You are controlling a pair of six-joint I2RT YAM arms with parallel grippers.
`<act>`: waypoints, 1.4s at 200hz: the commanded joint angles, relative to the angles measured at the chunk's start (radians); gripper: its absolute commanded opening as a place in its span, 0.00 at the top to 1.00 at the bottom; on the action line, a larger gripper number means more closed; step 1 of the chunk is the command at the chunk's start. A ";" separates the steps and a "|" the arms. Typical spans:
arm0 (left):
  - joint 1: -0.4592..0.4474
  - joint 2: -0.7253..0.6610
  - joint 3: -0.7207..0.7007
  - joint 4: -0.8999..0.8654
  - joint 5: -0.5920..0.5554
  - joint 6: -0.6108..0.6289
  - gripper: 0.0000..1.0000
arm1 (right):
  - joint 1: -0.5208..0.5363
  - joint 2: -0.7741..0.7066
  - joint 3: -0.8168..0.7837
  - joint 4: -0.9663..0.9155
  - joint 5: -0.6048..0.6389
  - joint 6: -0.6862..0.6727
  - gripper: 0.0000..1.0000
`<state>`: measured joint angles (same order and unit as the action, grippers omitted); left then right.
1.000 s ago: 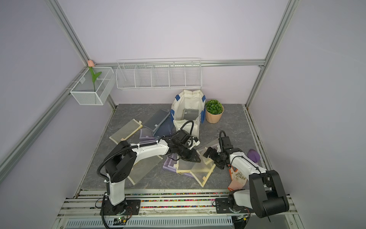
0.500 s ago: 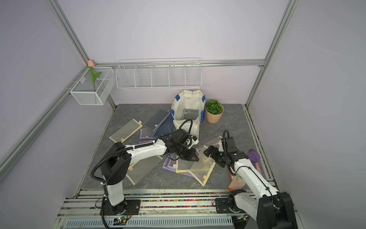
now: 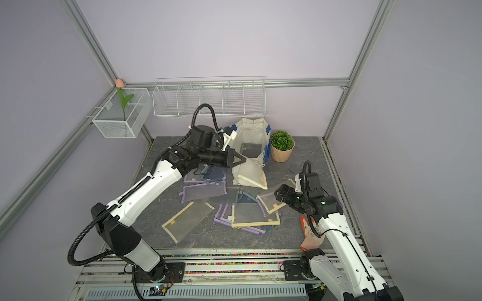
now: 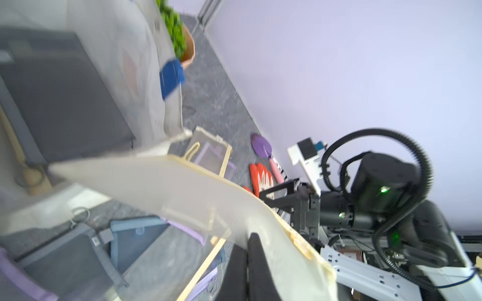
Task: Put the pencil pouch into the canvas bag
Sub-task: Pick up the pencil pouch, then place the pencil pouch in the canvas bag.
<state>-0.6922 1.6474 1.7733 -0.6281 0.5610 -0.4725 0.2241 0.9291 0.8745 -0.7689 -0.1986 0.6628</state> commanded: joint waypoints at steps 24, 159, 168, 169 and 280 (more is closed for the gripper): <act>0.081 0.146 0.350 -0.052 0.055 0.008 1.00 | -0.002 0.005 0.083 -0.070 0.013 -0.026 0.10; 0.171 0.544 0.642 -0.052 -0.053 -0.141 1.00 | -0.005 0.000 0.067 -0.069 0.018 -0.031 0.10; 0.174 0.570 0.664 -0.064 -0.057 -0.135 1.00 | -0.005 0.004 0.065 -0.066 0.015 -0.031 0.10; 0.174 0.573 0.666 -0.066 -0.058 -0.133 1.00 | -0.006 0.004 0.064 -0.066 0.014 -0.032 0.10; 0.161 0.686 0.753 -0.109 -0.069 -0.050 1.00 | -0.007 0.011 0.043 -0.042 -0.002 -0.013 0.10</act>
<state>-0.5209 2.3154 2.5004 -0.7074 0.5152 -0.5728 0.2230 0.9451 0.9390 -0.8326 -0.1913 0.6430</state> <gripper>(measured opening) 0.047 0.898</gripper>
